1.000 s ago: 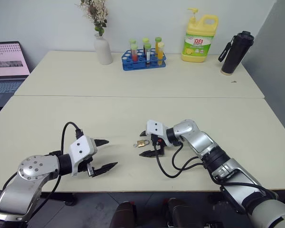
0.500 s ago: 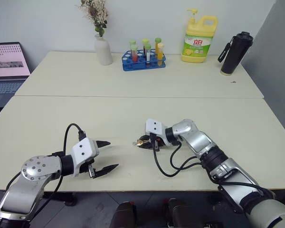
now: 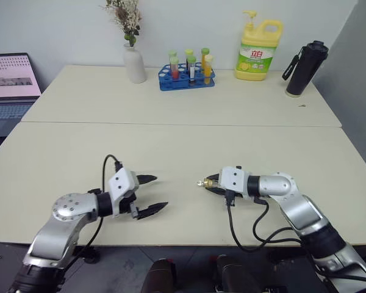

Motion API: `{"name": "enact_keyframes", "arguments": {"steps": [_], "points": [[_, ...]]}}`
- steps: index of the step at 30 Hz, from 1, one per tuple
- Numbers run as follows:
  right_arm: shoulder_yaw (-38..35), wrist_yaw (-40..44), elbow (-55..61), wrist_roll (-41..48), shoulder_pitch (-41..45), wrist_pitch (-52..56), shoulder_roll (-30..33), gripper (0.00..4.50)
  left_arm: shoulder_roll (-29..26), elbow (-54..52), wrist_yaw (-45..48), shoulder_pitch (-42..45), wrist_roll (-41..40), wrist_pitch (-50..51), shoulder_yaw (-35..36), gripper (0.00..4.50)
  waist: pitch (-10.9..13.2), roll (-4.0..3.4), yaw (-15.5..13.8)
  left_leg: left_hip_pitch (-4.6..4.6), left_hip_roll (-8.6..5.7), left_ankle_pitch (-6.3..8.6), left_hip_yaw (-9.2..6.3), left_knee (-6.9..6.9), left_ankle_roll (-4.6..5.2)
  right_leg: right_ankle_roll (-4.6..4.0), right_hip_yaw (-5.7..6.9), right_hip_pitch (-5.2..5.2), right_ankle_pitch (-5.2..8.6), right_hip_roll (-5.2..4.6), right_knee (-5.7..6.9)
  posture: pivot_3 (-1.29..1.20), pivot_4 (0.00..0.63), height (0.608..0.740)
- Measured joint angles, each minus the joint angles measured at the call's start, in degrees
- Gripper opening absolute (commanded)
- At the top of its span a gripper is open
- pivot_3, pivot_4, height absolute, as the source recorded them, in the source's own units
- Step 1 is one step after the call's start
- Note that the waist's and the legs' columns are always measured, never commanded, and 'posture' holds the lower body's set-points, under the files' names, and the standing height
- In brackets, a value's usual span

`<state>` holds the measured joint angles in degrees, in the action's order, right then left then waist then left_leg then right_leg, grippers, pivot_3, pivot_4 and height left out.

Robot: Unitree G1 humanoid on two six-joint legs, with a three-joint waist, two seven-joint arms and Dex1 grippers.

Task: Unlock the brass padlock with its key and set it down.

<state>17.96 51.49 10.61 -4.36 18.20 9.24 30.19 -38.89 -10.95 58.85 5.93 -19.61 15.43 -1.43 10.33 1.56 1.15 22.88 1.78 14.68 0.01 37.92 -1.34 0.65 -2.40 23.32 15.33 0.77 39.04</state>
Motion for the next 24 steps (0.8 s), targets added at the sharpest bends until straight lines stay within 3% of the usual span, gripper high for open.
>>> {"name": "enact_keyframes", "arguments": {"steps": [8, 14, 24], "points": [[-3.2, -7.9, 2.1, -5.8, -6.3, -20.0, 4.4, 0.94, 2.5, 4.1, 4.1, 12.9, -1.7, 5.6, -5.1, 4.50, 0.0, 0.02, 0.8, -0.05, -0.08, 0.00, 0.09, 0.01, 0.00, 0.03, -0.05, 0.00, 0.00, 0.15, -0.01, 0.00, 0.150, 0.740], [-6.0, -22.1, -1.4, -22.0, -4.5, -35.1, 9.4, 0.94, 6.2, 7.3, 5.5, 25.8, -1.4, 12.0, -10.1, 4.50, 0.0, 0.06, 0.2, 0.06, -0.17, -0.01, 0.15, 0.11, -0.01, 0.09, -0.05, 0.00, -0.03, 0.14, -0.03, 0.00, 0.150, 0.740], [-8.9, -26.8, 2.7, -24.2, -0.6, -38.8, 9.6, 0.94, 10.7, 7.4, 0.5, 37.4, -4.5, 25.7, -9.2, 4.50, 0.0, 0.07, 0.7, 0.03, -0.12, -0.01, 0.03, 0.05, -0.02, 0.09, -0.15, 0.00, -0.03, 0.17, 0.01, 0.00, 0.150, 0.740]]}}
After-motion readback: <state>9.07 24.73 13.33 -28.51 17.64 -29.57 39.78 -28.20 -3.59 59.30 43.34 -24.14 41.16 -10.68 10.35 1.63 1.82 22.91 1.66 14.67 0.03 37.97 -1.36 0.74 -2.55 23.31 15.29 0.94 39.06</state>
